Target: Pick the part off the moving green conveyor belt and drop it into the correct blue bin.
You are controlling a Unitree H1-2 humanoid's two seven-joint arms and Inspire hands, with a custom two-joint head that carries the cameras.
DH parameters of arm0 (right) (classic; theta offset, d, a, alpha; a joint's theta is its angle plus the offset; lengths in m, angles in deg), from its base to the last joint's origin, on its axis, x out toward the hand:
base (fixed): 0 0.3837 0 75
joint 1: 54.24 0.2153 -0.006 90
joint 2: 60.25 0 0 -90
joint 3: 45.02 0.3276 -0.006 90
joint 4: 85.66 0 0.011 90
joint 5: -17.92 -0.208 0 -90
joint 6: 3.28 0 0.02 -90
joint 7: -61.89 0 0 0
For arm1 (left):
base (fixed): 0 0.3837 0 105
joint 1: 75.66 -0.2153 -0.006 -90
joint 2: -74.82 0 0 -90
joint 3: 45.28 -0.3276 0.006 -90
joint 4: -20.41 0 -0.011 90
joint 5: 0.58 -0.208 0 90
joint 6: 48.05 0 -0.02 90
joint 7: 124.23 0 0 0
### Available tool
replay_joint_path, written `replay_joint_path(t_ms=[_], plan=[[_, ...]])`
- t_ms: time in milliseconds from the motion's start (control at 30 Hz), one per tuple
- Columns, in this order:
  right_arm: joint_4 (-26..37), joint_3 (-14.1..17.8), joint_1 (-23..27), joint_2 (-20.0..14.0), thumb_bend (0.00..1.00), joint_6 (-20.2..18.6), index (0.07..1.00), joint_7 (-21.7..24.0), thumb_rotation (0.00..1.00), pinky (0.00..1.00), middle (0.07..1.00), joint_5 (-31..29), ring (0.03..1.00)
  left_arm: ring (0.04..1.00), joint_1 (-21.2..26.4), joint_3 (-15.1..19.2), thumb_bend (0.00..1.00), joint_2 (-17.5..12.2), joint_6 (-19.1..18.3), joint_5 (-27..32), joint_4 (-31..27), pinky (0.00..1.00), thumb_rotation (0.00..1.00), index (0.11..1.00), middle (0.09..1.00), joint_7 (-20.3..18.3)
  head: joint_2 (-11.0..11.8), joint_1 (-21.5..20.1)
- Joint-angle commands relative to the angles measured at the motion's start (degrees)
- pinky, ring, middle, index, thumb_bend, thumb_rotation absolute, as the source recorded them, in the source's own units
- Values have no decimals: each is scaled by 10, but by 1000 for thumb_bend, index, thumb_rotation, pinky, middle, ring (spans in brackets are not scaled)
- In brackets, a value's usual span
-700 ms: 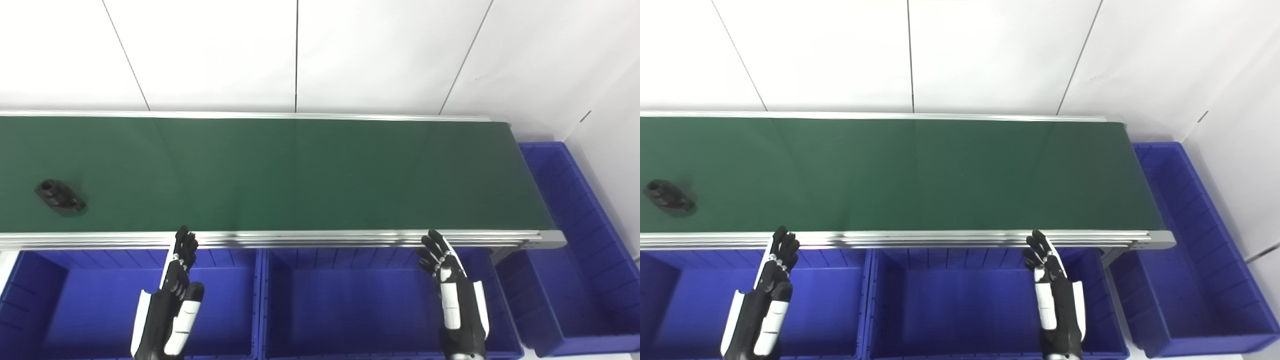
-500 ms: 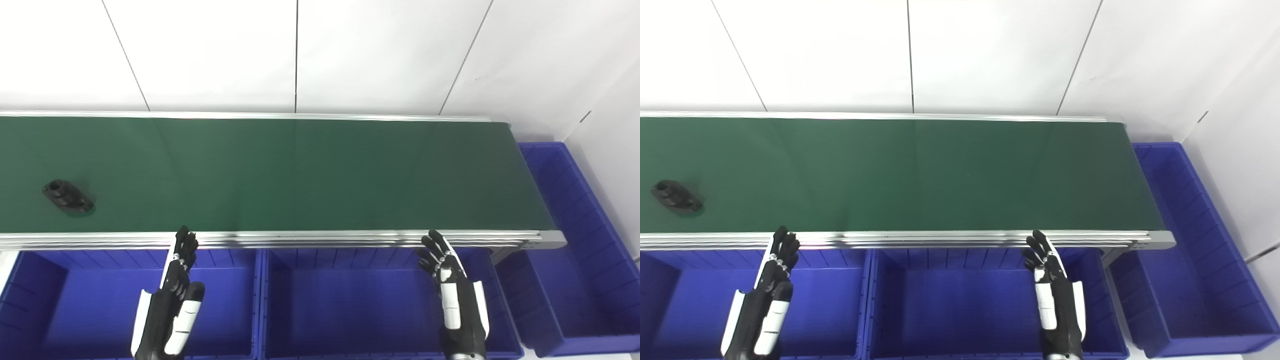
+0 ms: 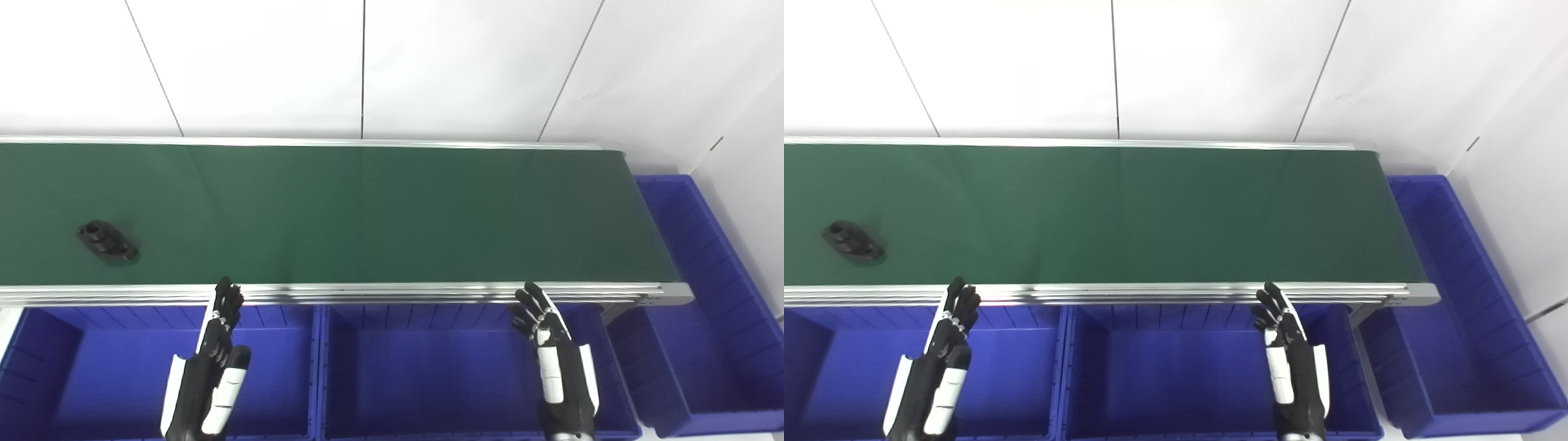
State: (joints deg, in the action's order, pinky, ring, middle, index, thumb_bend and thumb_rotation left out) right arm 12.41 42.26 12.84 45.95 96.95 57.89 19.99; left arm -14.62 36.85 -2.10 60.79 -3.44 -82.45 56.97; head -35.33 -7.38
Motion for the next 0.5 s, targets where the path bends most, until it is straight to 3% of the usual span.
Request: replay_joint_path(t_ms=[0, 167, 467], plan=[[17, 0, 1, 0, 735, 29, 894, 4, 940, 826, 870, 3, 840, 982, 0, -1, 535, -1, 7, -1, -8, 1000, 862, 1000, 986, -9, 2, 2], [7, 3, 4, -3, 729, 35, 900, 4, 951, 832, 873, 3, 845, 979, 0, -2, 536, 1, 9, -7, -3, 1000, 868, 1000, 985, -7, 7, 6], [-24, 14, 11, -22, 738, 68, 904, 15, 954, 839, 883, -21, 853, 962, -1, -10, 520, 20, 22, -40, 10, 991, 869, 1000, 968, 2, 32, 58]])
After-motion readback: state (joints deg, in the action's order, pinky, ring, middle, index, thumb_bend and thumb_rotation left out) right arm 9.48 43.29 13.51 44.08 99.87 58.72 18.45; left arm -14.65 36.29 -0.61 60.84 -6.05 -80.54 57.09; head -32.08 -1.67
